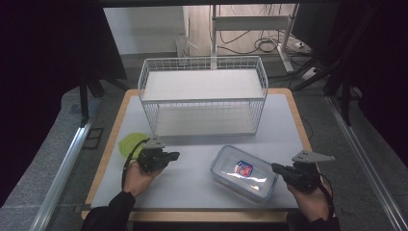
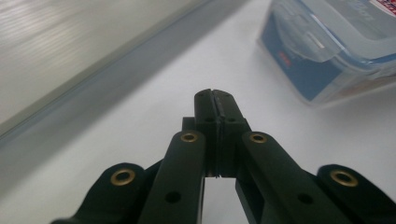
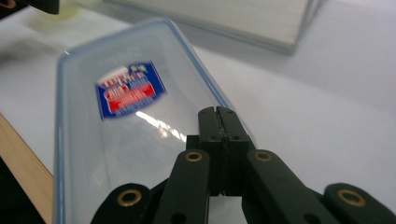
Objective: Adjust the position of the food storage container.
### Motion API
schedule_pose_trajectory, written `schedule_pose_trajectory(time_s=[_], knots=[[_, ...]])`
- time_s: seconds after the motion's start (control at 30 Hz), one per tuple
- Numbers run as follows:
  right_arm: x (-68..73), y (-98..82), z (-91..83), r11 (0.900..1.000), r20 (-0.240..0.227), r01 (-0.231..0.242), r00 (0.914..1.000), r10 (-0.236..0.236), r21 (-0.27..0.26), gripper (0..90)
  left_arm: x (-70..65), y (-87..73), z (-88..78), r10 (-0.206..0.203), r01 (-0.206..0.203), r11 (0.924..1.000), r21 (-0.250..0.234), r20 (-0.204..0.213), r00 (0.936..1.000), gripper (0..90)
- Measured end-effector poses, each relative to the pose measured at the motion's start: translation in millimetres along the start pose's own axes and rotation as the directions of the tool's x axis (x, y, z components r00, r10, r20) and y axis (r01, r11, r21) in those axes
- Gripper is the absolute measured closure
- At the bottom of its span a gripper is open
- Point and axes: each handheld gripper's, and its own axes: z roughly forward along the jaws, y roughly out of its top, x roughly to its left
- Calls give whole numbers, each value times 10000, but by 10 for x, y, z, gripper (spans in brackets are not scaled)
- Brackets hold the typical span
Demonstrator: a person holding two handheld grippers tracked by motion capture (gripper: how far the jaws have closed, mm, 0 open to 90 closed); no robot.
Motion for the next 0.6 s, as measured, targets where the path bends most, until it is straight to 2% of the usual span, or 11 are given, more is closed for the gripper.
schedule_pose_trajectory(time_s=[0.03,0.07,0.17,0.2,0.23,0.27,0.3,0.33,0.37,0.5,0.6], knots=[[0,0,0,10000,0,0,10000,0,0,900,0,0,0,0,0,10000,0,0,10000,898],[-16,-45,-31,9998,137,-153,9998,152,103,900,-52,62,97,139,-139,9999,-22,213,9997,898],[-28,-96,-67,9994,331,-300,9990,294,189,900,-101,126,195,263,-260,9996,-80,385,9989,898],[-44,-140,-103,9988,456,-413,9982,401,248,900,-144,190,296,384,-378,9992,-109,538,9978,898],[-44,-140,-103,9988,456,-413,9982,401,248,900,-144,190,296,384,-378,9992,-109,538,9978,898],[-52,-186,-132,9977,595,-589,9966,568,345,900,-184,250,398,359,-347,9992,-189,690,9970,898],[-52,-186,-132,9977,595,-589,9966,568,345,900,-184,250,398,359,-347,9992,-189,690,9970,898],[-50,-235,-135,9955,625,-731,9956,693,599,900,-224,310,504,446,-433,9989,-185,809,9957,898],[-46,-260,-129,9940,632,-790,9952,743,752,900,-224,310,504,446,-433,9989,-185,809,9957,898],[-34,-335,-89,9867,720,-1043,9928,958,1248,900,-306,421,715,579,-580,9983,-21,987,9934,897],[-19,-338,-57,9830,537,-1129,9929,1061,1445,900,-340,455,780,632,-638,9980,21,1088,9920,897]])
